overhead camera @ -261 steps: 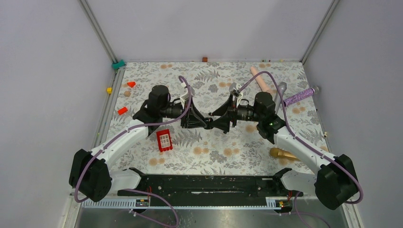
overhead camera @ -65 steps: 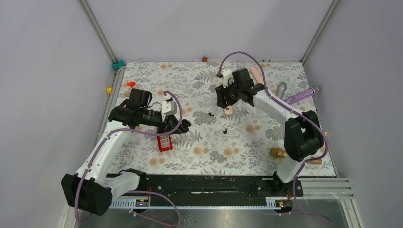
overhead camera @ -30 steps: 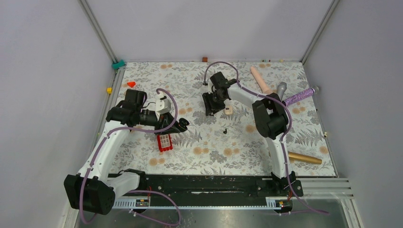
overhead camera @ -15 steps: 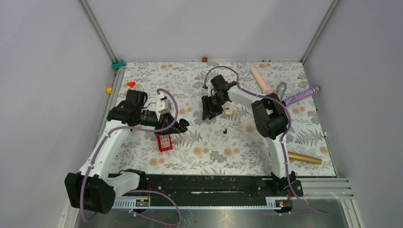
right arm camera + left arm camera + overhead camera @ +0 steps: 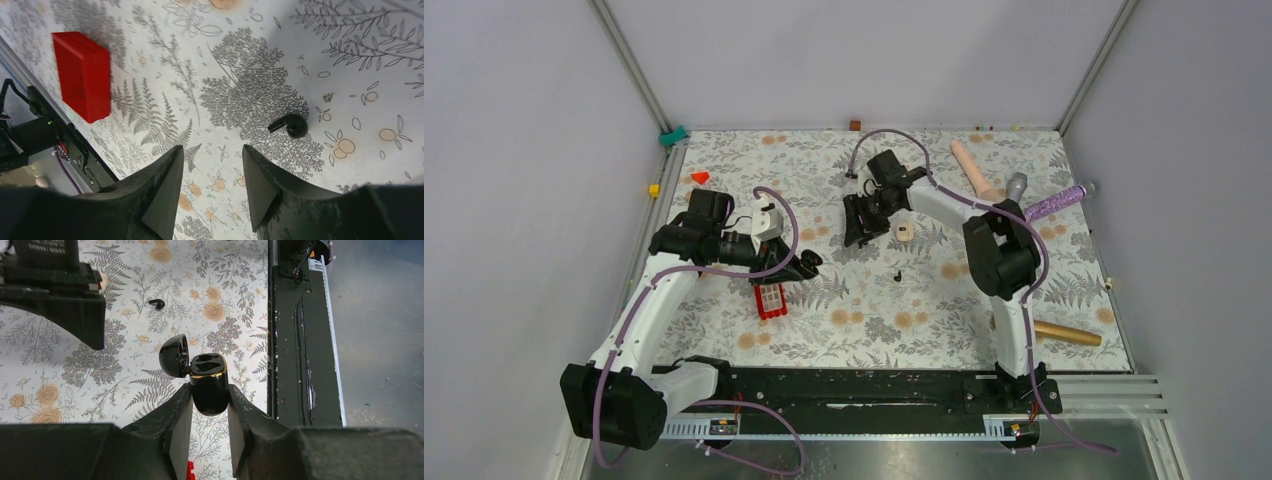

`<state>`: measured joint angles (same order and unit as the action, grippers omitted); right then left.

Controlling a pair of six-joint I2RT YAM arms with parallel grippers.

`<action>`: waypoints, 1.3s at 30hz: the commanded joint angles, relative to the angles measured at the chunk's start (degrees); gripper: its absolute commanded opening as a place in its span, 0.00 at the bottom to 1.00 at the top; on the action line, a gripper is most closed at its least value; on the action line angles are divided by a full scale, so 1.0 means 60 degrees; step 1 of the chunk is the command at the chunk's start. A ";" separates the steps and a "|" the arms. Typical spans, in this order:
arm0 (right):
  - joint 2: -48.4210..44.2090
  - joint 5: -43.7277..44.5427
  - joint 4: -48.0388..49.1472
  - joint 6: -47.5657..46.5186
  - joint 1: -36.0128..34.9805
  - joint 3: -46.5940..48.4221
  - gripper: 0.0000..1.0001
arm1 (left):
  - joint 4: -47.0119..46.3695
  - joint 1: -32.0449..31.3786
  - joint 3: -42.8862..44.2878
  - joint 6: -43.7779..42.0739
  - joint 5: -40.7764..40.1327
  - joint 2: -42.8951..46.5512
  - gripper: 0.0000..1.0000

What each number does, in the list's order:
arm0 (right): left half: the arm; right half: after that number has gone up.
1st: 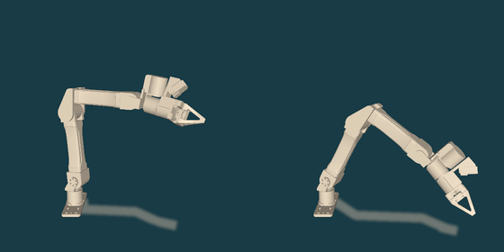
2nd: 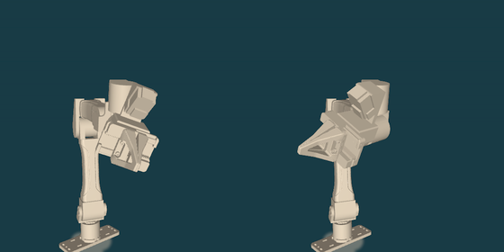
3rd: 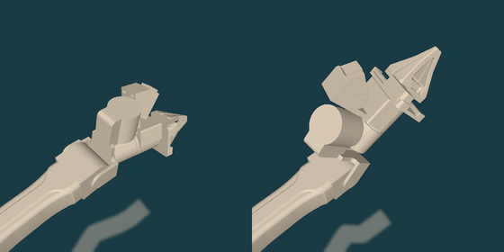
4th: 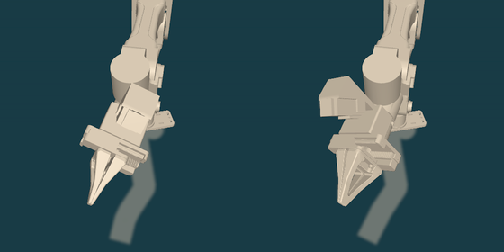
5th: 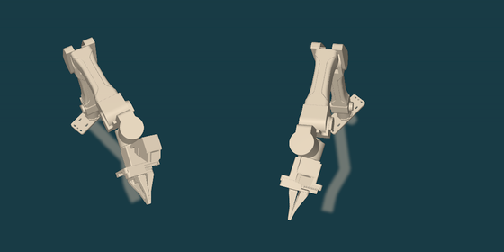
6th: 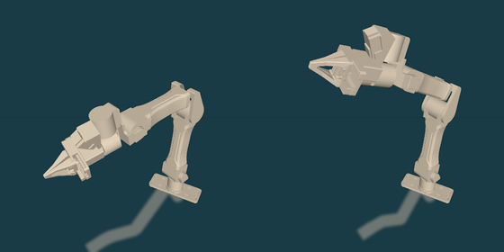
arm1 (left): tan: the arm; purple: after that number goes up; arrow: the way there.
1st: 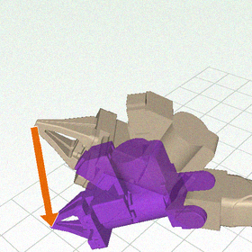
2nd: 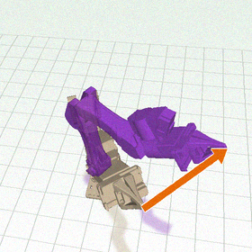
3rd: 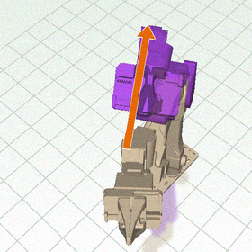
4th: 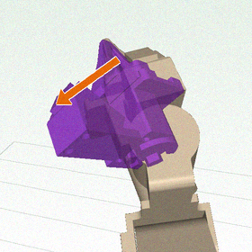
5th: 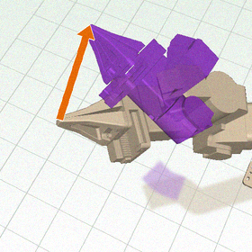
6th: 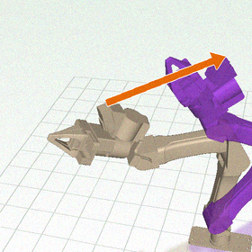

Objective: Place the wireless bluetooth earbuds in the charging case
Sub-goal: Adjust the left earbud at the center of the board, then pick up the left earbud from the center of the board.

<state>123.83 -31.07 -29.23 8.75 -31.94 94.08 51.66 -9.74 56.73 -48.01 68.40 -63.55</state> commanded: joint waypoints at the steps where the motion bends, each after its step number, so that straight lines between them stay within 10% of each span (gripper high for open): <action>1: -0.1132 0.0308 0.0157 -0.0432 0.0168 0.0217 0.54 | -0.0162 0.0057 -0.0001 -0.0238 0.0516 0.0073 0.00; 18: 0.0555 0.2394 -0.0257 0.0042 0.0285 0.1169 0.56 | -0.0168 0.0089 -0.0020 -0.0259 0.0540 0.0022 0.00; 39: 0.0818 0.0556 -0.0664 0.0085 0.0184 0.0902 0.46 | -0.0162 0.0115 -0.0039 -0.0265 0.0587 0.0023 0.00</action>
<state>129.99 -25.26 -32.08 9.45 -30.37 100.66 51.64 -9.37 56.58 -48.07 68.82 -63.55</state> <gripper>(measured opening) 0.469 0.289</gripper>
